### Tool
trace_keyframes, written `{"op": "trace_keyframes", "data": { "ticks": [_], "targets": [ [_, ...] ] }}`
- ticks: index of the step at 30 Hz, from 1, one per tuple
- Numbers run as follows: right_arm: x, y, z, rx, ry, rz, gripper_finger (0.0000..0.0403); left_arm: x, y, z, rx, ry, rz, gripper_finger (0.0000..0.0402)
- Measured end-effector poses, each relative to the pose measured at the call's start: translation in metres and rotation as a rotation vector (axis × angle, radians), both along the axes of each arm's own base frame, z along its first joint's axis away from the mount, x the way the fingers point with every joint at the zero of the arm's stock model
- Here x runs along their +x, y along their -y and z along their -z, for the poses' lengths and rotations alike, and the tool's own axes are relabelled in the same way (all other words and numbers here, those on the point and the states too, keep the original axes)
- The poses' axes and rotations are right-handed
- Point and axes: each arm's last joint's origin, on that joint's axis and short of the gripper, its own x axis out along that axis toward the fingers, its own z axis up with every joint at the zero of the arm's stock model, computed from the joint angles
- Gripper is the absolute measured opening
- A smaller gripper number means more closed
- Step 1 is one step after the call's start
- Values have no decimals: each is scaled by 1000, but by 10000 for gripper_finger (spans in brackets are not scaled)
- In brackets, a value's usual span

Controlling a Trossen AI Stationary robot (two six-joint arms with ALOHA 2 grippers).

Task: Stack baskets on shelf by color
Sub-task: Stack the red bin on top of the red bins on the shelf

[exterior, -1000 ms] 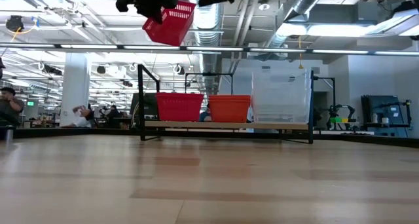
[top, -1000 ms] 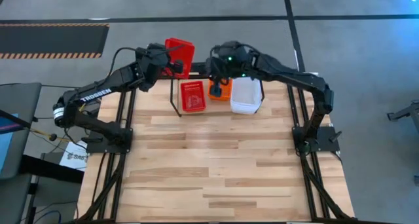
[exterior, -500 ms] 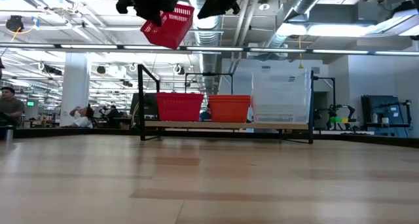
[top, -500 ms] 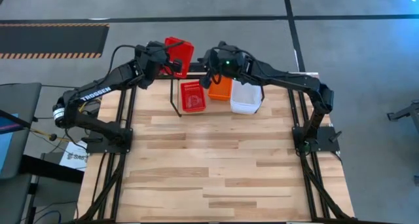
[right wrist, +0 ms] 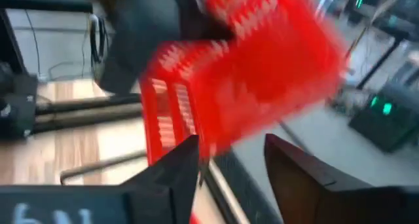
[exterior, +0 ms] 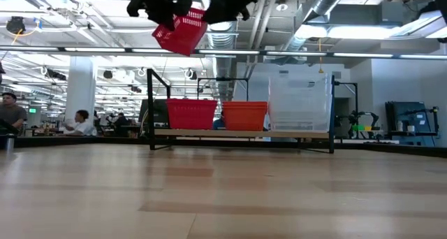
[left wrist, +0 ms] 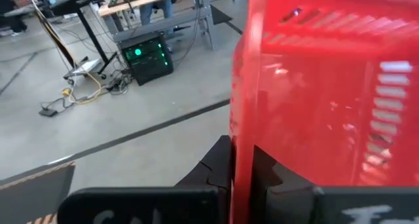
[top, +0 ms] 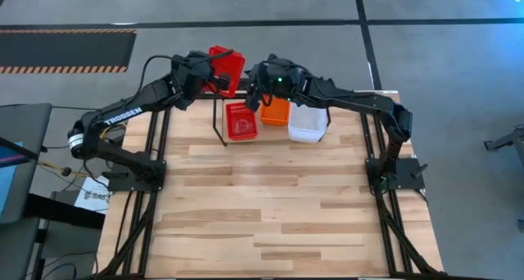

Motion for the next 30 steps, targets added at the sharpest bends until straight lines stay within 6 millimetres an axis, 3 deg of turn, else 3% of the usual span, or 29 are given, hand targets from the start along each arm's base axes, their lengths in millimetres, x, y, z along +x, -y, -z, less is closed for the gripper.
{"op": "trace_keyframes", "data": {
  "ticks": [8, 17, 24, 30],
  "targets": [
    [3, -5, -4, -68, 6, -17, 224, 23, -14, 16, 14, -36, 2, 0],
    [-8, 16, 3, -39, -72, 76, 212, 16, -11, 5, 61, -10, -23, 0],
    [-6, 31, 5, -43, -19, 103, 210, 16, -10, 2, 77, -7, -16, 0],
    [-3, 32, 1, -57, 40, 79, 206, 16, -11, 2, 77, -8, -21, 0]
  ]
}}
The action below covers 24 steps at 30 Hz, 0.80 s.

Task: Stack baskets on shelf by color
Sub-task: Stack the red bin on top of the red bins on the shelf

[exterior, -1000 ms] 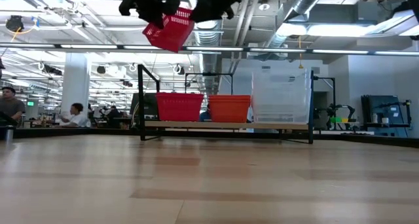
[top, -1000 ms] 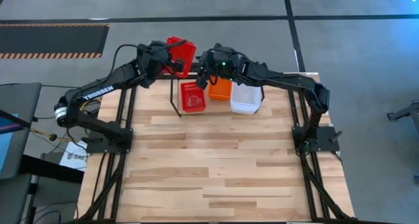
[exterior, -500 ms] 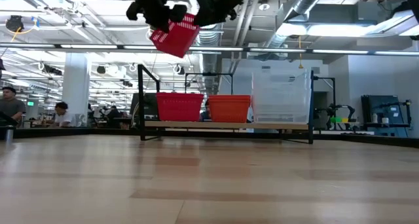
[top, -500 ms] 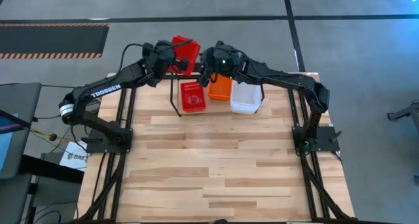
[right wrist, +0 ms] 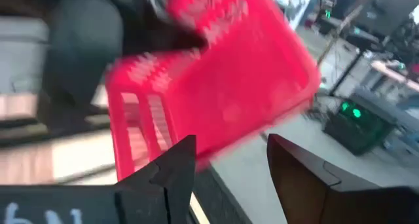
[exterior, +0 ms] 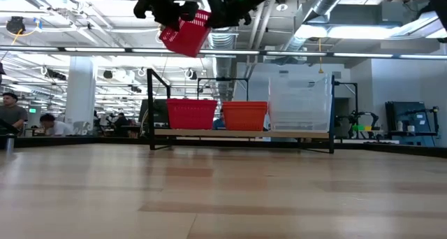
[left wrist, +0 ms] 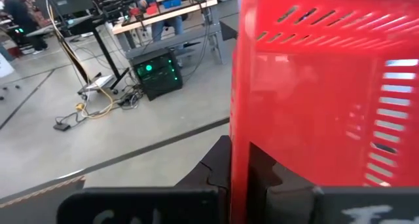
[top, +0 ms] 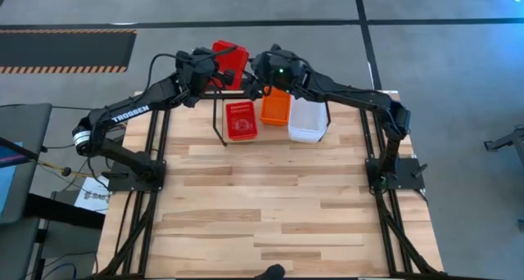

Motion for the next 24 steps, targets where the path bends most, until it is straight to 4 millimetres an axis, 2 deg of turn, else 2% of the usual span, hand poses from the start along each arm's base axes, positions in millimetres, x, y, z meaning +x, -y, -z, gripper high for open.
{"op": "trace_keyframes", "data": {
  "ticks": [5, 15, 18, 22, 24],
  "targets": [
    [-1, 1, -4, -12, 30, 0, 205, 0, 0, 0, -2, 1, 6, 0],
    [8, 25, 19, 24, 28, 3, 198, -1, 0, 2, -13, -10, 0, 0],
    [7, 26, 19, 49, 41, 0, 160, -1, 1, 3, -23, -11, -2, 0],
    [7, 21, 19, 72, 23, -17, 52, 0, 2, 3, -30, 0, 19, 0],
    [5, 21, 16, 63, 19, -20, 18, 2, 3, 2, -25, 10, 29, 0]
  ]
}}
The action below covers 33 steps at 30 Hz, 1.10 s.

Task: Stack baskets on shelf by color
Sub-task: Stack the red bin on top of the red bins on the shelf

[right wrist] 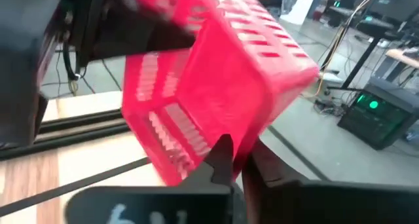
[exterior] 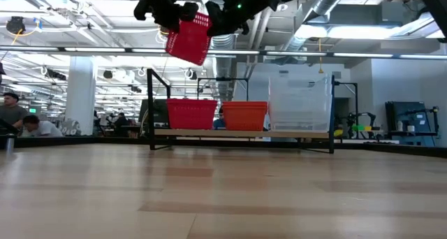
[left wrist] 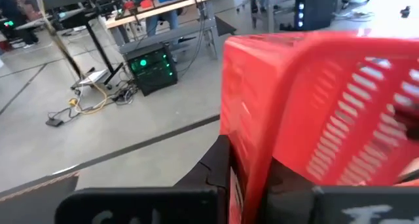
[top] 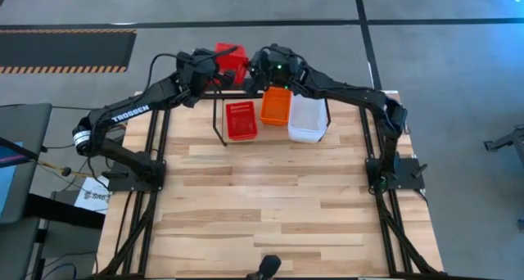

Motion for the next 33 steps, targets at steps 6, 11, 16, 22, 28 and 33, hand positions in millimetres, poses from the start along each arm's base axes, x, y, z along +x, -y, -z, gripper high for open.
{"op": "trace_keyframes", "data": {
  "ticks": [6, 11, 16, 22, 28, 33],
  "targets": [
    [-1, -1, 3, 14, -44, -2, 8, 3, 8, -19, 16, -4, 90, 38],
    [-1, 1, 11, 36, -86, -17, 5, 2, 29, -55, 24, 9, 211, 110],
    [-4, 7, 9, 30, -83, -1, 3, -7, 55, -91, -1, 39, 318, 172],
    [-6, 12, 20, 58, -155, -4, 1, -26, 80, -118, -66, 84, 388, 206],
    [-13, 3, 18, 130, -205, -117, 1, -42, 89, -108, -113, -95, 230, 203],
    [-37, -14, -25, 258, -197, -301, 1, -58, 90, -86, -205, -195, 31, 199]
  ]
}}
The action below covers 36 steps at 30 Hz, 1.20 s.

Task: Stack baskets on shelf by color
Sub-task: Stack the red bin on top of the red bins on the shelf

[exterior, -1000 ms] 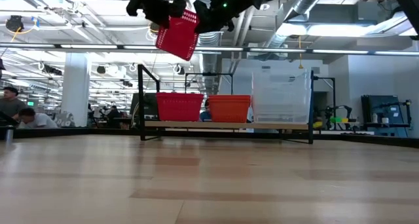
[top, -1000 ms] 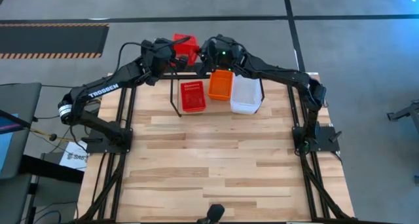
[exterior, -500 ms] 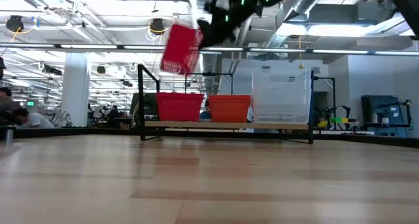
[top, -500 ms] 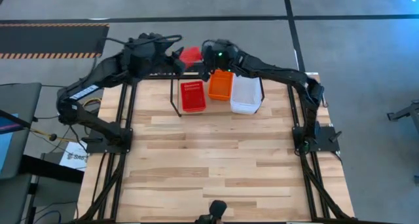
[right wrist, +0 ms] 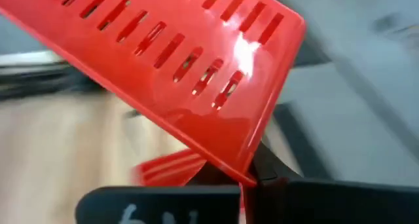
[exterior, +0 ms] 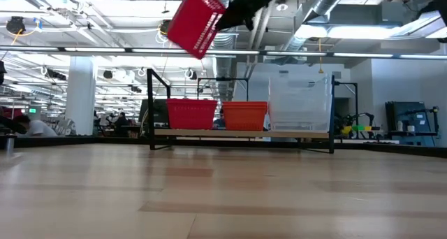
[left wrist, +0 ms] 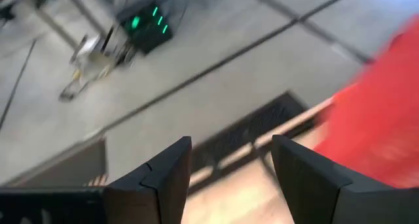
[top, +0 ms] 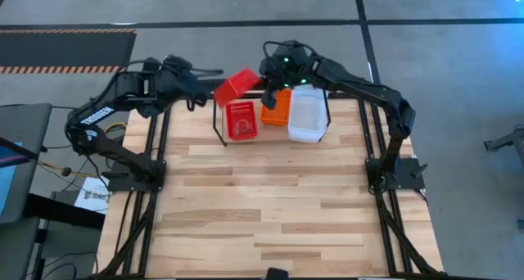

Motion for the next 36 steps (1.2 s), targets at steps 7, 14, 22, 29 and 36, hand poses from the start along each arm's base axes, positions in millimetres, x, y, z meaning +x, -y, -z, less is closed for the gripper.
{"op": "trace_keyframes", "data": {
  "ticks": [7, 14, 22, 29, 36],
  "targets": [
    [-40, -4, -33, 254, -117, -162, 1, -7, 1, 13, -65, -12, -97, 199],
    [-60, 18, -18, 644, -166, -239, 1, -6, 1, 12, -60, -13, -84, 199],
    [-45, 49, 16, 854, -181, -239, 1, -6, 1, 12, -70, -6, -84, 199],
    [-7, 59, 34, 818, -183, -293, 1, -5, 2, 13, -113, 13, -71, 199],
    [20, 60, 69, 823, -238, -312, 1, -5, 2, 14, -116, 10, -67, 199]
  ]
}}
